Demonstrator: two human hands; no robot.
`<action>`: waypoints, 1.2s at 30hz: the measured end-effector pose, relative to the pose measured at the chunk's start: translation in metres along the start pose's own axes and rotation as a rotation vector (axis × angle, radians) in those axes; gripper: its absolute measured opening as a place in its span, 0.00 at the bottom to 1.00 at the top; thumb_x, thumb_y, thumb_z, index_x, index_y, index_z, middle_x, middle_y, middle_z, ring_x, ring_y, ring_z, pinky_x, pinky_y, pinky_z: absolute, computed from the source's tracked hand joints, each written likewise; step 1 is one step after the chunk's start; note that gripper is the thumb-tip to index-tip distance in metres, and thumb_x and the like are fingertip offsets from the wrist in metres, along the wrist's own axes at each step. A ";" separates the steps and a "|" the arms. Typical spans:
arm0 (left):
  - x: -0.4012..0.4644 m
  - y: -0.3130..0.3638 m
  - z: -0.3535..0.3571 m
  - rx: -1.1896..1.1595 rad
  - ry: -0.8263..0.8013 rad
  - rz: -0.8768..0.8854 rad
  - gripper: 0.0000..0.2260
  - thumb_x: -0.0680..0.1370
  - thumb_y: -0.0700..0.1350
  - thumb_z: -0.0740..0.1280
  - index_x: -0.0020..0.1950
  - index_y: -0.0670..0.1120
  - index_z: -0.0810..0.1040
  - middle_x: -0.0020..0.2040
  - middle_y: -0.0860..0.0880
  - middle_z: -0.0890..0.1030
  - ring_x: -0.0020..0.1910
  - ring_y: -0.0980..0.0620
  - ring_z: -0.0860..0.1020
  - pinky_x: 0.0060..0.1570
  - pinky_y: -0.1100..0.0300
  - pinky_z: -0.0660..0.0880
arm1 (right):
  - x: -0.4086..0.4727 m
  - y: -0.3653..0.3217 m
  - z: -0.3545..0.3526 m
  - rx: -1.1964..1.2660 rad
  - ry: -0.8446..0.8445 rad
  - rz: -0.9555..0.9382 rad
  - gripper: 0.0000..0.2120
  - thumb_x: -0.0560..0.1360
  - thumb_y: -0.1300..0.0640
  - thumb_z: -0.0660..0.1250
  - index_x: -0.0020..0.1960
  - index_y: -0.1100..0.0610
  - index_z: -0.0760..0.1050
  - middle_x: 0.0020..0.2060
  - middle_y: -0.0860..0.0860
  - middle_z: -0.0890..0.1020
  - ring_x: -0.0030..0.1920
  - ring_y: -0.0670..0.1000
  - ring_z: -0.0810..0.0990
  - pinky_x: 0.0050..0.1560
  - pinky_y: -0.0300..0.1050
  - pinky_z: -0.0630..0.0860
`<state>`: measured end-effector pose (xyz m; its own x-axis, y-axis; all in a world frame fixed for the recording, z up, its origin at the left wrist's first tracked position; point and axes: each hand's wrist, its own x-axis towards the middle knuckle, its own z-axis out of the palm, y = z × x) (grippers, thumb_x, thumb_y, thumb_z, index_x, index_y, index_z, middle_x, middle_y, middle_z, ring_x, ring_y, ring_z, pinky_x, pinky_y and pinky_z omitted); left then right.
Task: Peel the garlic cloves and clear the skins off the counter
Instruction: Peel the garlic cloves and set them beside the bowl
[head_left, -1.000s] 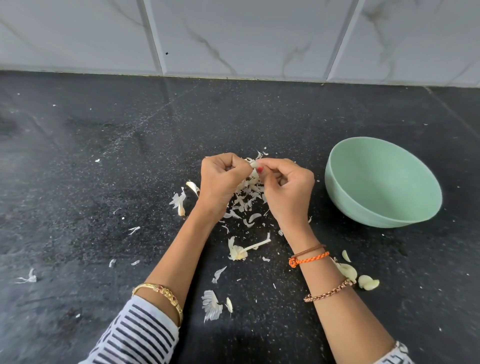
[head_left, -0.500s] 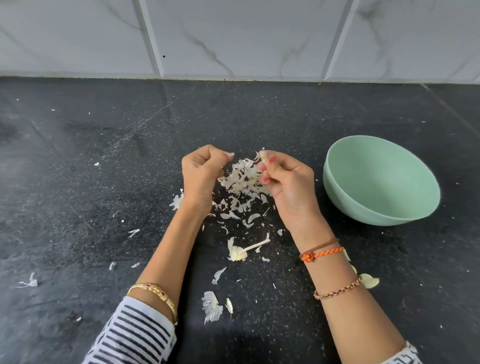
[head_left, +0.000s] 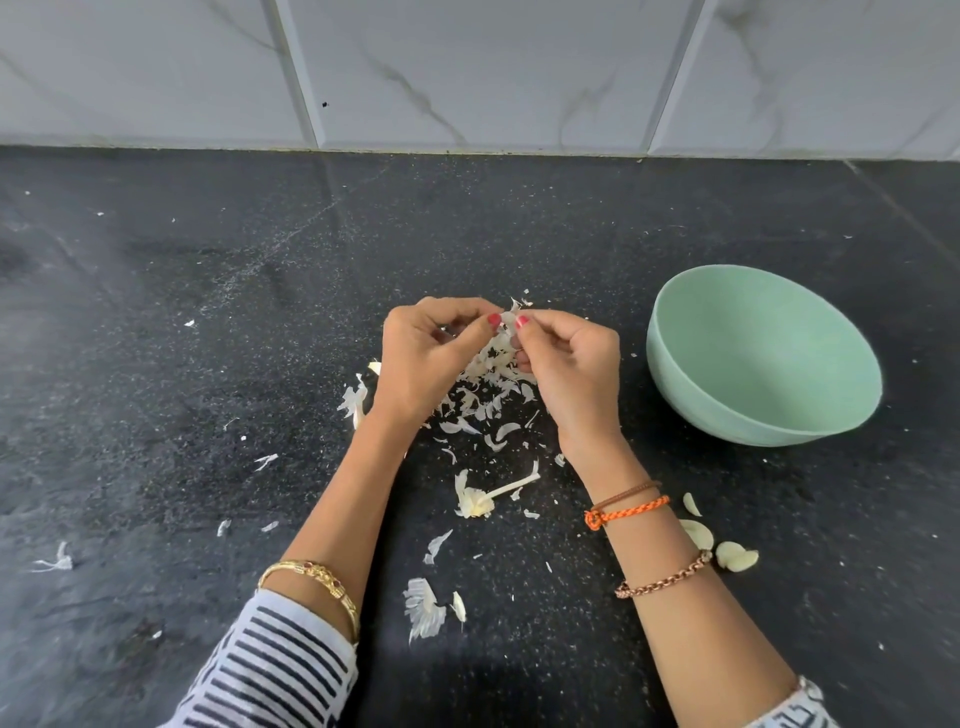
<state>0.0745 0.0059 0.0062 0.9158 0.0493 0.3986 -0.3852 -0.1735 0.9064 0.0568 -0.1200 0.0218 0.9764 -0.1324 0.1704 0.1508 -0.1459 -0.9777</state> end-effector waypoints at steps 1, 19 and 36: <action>0.000 -0.001 0.000 0.036 0.010 0.002 0.07 0.72 0.43 0.69 0.44 0.54 0.83 0.34 0.62 0.81 0.34 0.59 0.74 0.35 0.68 0.69 | 0.000 0.001 0.000 -0.026 0.011 -0.019 0.11 0.75 0.64 0.65 0.42 0.50 0.80 0.31 0.43 0.81 0.34 0.41 0.79 0.38 0.40 0.79; -0.004 0.000 0.011 0.171 0.077 0.061 0.07 0.73 0.42 0.68 0.49 0.49 0.81 0.40 0.56 0.81 0.38 0.50 0.79 0.40 0.59 0.76 | 0.002 0.006 0.001 0.106 0.093 0.017 0.08 0.75 0.66 0.65 0.46 0.57 0.81 0.32 0.47 0.81 0.32 0.39 0.78 0.35 0.32 0.75; -0.002 0.011 0.009 -0.212 0.045 -0.259 0.08 0.71 0.35 0.67 0.34 0.46 0.80 0.26 0.55 0.78 0.25 0.62 0.69 0.25 0.70 0.65 | 0.004 0.019 0.005 -0.211 0.147 -0.451 0.06 0.72 0.67 0.67 0.47 0.62 0.82 0.39 0.45 0.80 0.38 0.34 0.77 0.39 0.27 0.72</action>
<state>0.0690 -0.0046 0.0144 0.9822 0.1095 0.1525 -0.1595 0.0583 0.9855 0.0643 -0.1184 0.0036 0.7874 -0.1448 0.5992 0.5022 -0.4131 -0.7597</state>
